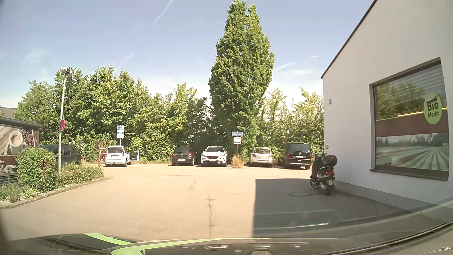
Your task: Follow the waypoints while adhering to traffic rules and regulations
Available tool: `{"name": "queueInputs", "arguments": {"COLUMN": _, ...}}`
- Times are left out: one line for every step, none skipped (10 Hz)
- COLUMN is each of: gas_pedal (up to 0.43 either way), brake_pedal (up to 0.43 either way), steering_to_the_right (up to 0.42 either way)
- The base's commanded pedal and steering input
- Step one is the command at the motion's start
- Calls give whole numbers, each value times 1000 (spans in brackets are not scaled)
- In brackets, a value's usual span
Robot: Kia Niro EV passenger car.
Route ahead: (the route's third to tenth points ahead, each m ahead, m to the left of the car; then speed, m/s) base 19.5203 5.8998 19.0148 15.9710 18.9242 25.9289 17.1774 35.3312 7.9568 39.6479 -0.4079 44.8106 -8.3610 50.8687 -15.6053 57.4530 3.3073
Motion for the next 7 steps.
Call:
{"name": "queueInputs", "arguments": {"gas_pedal": 8, "brake_pedal": 0, "steering_to_the_right": -31}}
{"name": "queueInputs", "arguments": {"gas_pedal": 8, "brake_pedal": 0, "steering_to_the_right": -31}}
{"name": "queueInputs", "arguments": {"gas_pedal": 0, "brake_pedal": 0, "steering_to_the_right": -30}}
{"name": "queueInputs", "arguments": {"gas_pedal": 0, "brake_pedal": 0, "steering_to_the_right": -29}}
{"name": "queueInputs", "arguments": {"gas_pedal": 0, "brake_pedal": 0, "steering_to_the_right": -28}}
{"name": "queueInputs", "arguments": {"gas_pedal": 0, "brake_pedal": 0, "steering_to_the_right": -28}}
{"name": "queueInputs", "arguments": {"gas_pedal": 0, "brake_pedal": 0, "steering_to_the_right": -28}}
